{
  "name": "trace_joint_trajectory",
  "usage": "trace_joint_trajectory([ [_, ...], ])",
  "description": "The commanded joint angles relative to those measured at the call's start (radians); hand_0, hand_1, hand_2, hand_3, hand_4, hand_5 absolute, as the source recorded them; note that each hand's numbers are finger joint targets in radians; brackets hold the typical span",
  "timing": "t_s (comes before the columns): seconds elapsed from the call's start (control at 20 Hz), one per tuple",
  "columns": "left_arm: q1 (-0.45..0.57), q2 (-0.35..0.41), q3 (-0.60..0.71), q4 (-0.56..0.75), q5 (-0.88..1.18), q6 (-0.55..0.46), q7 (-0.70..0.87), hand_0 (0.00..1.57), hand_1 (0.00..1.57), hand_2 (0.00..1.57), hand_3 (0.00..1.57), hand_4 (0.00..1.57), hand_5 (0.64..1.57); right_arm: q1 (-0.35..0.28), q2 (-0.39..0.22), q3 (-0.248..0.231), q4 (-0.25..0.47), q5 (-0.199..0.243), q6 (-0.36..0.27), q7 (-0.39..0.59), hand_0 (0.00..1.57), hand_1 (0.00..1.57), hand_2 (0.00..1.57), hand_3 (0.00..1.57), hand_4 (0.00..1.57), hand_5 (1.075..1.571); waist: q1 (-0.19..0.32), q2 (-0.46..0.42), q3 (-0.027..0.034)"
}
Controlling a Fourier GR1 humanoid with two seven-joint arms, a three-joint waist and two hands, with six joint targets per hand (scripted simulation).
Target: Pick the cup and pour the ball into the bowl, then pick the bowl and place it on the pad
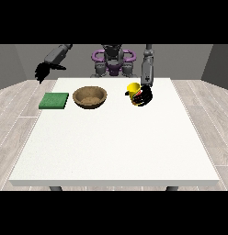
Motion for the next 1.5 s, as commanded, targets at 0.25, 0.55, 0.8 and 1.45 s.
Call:
trace_joint_trajectory([
  [0.25,-0.058,0.011,-0.055,0.071,-0.126,0.158,0.083,1.36,1.36,1.57,1.57,0.95,1.525,-0.009,-0.101,-0.071,0.12,-0.037,0.066,0.001,0.0,0.0,0.0,0.0,0.0,1.555,0.021,-0.068,-0.0022],
  [0.55,-0.065,-0.027,-0.274,-0.036,-0.338,0.143,0.388,1.38,1.38,1.57,1.57,1.03,1.536,0.072,-0.129,-0.113,0.358,0.013,0.058,-0.076,0.0,0.0,0.0,0.0,0.0,1.56,0.171,-0.292,0.0006],
  [0.8,-0.099,-0.07,-0.393,-0.014,-0.54,0.216,0.6,1.37,1.37,1.57,1.57,1.14,1.566,0.103,-0.145,-0.117,0.414,0.019,0.063,-0.064,0.0,0.0,0.0,0.0,0.0,1.558,0.204,-0.363,-0.0001],
  [1.45,-0.166,-0.133,-0.581,-0.119,-0.842,0.112,0.925,1.08,1.08,1.57,1.57,0.96,1.57,0.067,-0.181,-0.133,0.541,0.028,0.074,-0.137,0.0,0.0,0.06,0.0,0.0,1.551,0.226,-0.348,-0.0017],
])
